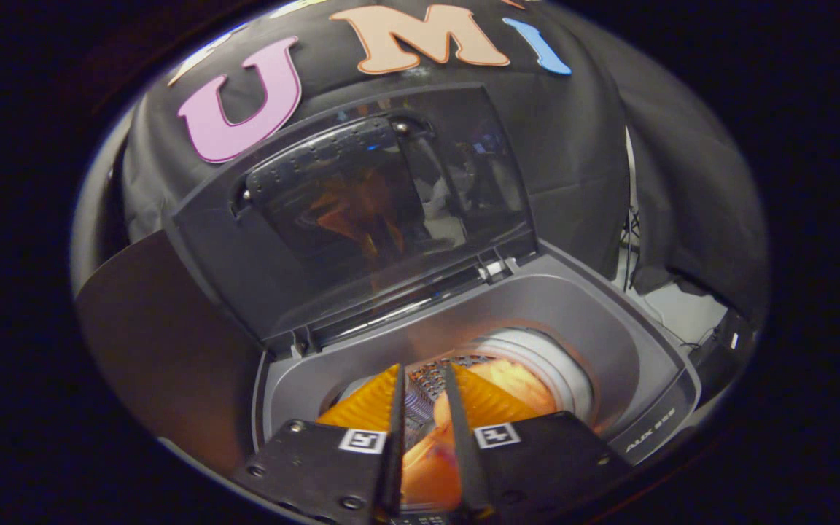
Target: Put the clothes into the washing machine and then close the washing machine lid.
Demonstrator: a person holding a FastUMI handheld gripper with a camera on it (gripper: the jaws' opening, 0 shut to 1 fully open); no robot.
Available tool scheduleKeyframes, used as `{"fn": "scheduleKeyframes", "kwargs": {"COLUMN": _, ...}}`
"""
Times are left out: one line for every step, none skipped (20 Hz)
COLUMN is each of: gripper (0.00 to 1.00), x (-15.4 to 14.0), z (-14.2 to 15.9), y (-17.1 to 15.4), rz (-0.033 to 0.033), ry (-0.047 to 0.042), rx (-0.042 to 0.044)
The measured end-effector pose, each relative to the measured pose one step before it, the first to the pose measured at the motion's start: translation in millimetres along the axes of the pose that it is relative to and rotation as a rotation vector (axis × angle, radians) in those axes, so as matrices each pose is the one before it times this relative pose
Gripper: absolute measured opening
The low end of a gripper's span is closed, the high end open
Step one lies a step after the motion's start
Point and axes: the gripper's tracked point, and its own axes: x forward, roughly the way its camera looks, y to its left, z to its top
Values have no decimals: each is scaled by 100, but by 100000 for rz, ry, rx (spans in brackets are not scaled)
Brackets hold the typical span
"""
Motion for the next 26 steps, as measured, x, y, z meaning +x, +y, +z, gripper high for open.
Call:
{"fn": "scheduleKeyframes", "kwargs": {"gripper": 47, "x": -342, "z": 167, "y": -333, "rz": -2053, "ry": -94, "rx": -2791}}
{"fn": "scheduleKeyframes", "kwargs": {"gripper": 57, "x": -208, "z": 191, "y": -204, "rz": -1669, "ry": -89, "rx": -2233}}
{"fn": "scheduleKeyframes", "kwargs": {"gripper": 67, "x": -298, "z": 239, "y": -6, "rz": -1091, "ry": -304, "rx": -1080}}
{"fn": "scheduleKeyframes", "kwargs": {"gripper": 78, "x": -93, "z": 438, "y": 100, "rz": -476, "ry": -1071, "rx": -97}}
{"fn": "scheduleKeyframes", "kwargs": {"gripper": 82, "x": -285, "z": 401, "y": 127, "rz": -385, "ry": -1202, "rx": 81}}
{"fn": "scheduleKeyframes", "kwargs": {"gripper": 86, "x": -227, "z": 383, "y": 152, "rz": -325, "ry": -845, "rx": -124}}
{"fn": "scheduleKeyframes", "kwargs": {"gripper": 91, "x": -296, "z": 211, "y": -127, "rz": -1450, "ry": -62, "rx": -816}}
{"fn": "scheduleKeyframes", "kwargs": {"gripper": 95, "x": -244, "z": 399, "y": 28, "rz": -903, "ry": -827, "rx": -1333}}
{"fn": "scheduleKeyframes", "kwargs": {"gripper": 99, "x": -24, "z": 374, "y": 163, "rz": -171, "ry": -1142, "rx": -1536}}
{"fn": "scheduleKeyframes", "kwargs": {"gripper": 99, "x": -246, "z": 683, "y": 308, "rz": 307, "ry": -1191, "rx": -1936}}
{"fn": "scheduleKeyframes", "kwargs": {"gripper": 98, "x": -247, "z": 701, "y": 243, "rz": 239, "ry": -1679, "rx": -1771}}
{"fn": "scheduleKeyframes", "kwargs": {"gripper": 98, "x": -259, "z": 922, "y": 317, "rz": 814, "ry": -2022, "rx": -1330}}
{"fn": "scheduleKeyframes", "kwargs": {"gripper": 98, "x": -351, "z": 1012, "y": 529, "rz": 1491, "ry": -1988, "rx": -501}}
{"fn": "scheduleKeyframes", "kwargs": {"gripper": 98, "x": -409, "z": 1243, "y": 976, "rz": 3574, "ry": -3082, "rx": -719}}
{"fn": "scheduleKeyframes", "kwargs": {"gripper": 98, "x": -188, "z": 1528, "y": 924, "rz": 2989, "ry": -4498, "rx": -491}}
{"fn": "scheduleKeyframes", "kwargs": {"gripper": 97, "x": -275, "z": 1273, "y": 712, "rz": 1572, "ry": -3666, "rx": -2133}}
{"fn": "scheduleKeyframes", "kwargs": {"gripper": 97, "x": -389, "z": 1273, "y": 641, "rz": 1003, "ry": -2726, "rx": -2328}}
{"fn": "scheduleKeyframes", "kwargs": {"gripper": 97, "x": -228, "z": 1321, "y": 463, "rz": 330, "ry": -2737, "rx": -3029}}
{"fn": "scheduleKeyframes", "kwargs": {"gripper": 97, "x": -236, "z": 1481, "y": 224, "rz": -651, "ry": -2939, "rx": -2017}}
{"fn": "scheduleKeyframes", "kwargs": {"gripper": 97, "x": -3, "z": 1230, "y": -101, "rz": -1827, "ry": -2725, "rx": -2418}}
{"fn": "scheduleKeyframes", "kwargs": {"gripper": 97, "x": 187, "z": 1180, "y": -732, "rz": -4170, "ry": -2468, "rx": -3306}}
{"fn": "scheduleKeyframes", "kwargs": {"gripper": 98, "x": 244, "z": 988, "y": -510, "rz": -3031, "ry": -2032, "rx": -1389}}
{"fn": "scheduleKeyframes", "kwargs": {"gripper": 98, "x": 60, "z": 704, "y": -61, "rz": 41, "ry": -621, "rx": 501}}
{"fn": "scheduleKeyframes", "kwargs": {"gripper": 97, "x": 317, "z": 468, "y": 196, "rz": 818, "ry": -689, "rx": 1777}}
{"fn": "scheduleKeyframes", "kwargs": {"gripper": 97, "x": 518, "z": 474, "y": 236, "rz": 1798, "ry": -791, "rx": 2080}}
{"fn": "scheduleKeyframes", "kwargs": {"gripper": 97, "x": 537, "z": 784, "y": -2, "rz": 539, "ry": -1124, "rx": 2029}}
